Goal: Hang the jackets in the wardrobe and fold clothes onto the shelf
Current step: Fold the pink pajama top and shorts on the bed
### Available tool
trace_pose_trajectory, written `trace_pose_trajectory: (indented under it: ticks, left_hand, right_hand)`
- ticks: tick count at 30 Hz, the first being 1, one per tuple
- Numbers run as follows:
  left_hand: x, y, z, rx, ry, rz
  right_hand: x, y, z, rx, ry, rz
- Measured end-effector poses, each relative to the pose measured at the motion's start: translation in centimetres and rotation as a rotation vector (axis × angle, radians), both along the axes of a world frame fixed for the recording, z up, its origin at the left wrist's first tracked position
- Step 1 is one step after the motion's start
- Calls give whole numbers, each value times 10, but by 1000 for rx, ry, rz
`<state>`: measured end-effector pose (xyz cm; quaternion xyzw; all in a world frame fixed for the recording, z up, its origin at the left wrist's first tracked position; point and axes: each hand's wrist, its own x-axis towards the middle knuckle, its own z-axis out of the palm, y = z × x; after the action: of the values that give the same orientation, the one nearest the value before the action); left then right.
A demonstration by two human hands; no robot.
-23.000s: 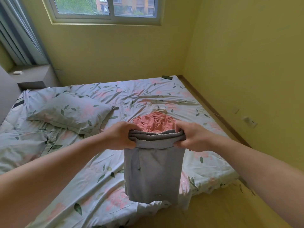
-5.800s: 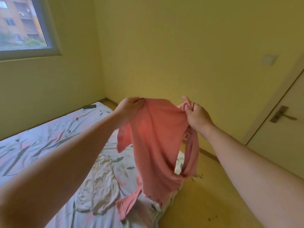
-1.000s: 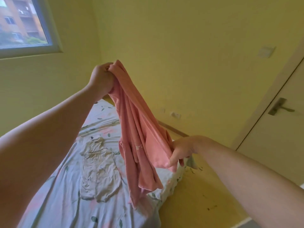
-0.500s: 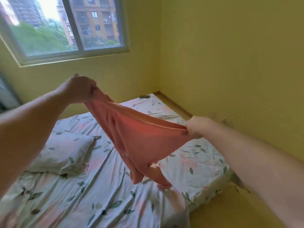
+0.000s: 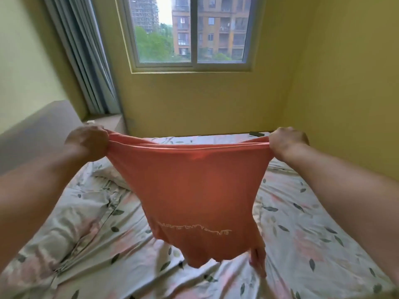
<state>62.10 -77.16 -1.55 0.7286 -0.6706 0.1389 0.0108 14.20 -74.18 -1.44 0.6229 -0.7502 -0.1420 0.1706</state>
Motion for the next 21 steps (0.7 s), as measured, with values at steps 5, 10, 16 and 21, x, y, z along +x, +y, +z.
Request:
trace_pose_trajectory:
  ticks: [5,10,16,21]
  left_hand:
    - [62,19,-18,-7,-85,90]
    - [82,48,-29,167,-96,238]
    - [76,81,-55,187,-72,226]
    - [73,115,-86,268,42,258]
  right_hand:
    - [63,-37,-10,-15,26,89]
    - [114,-63,-22,-56,31,261]
    - [136,-69,-46,-37,-34,423]
    - [107,-62,-68,16,-85,441]
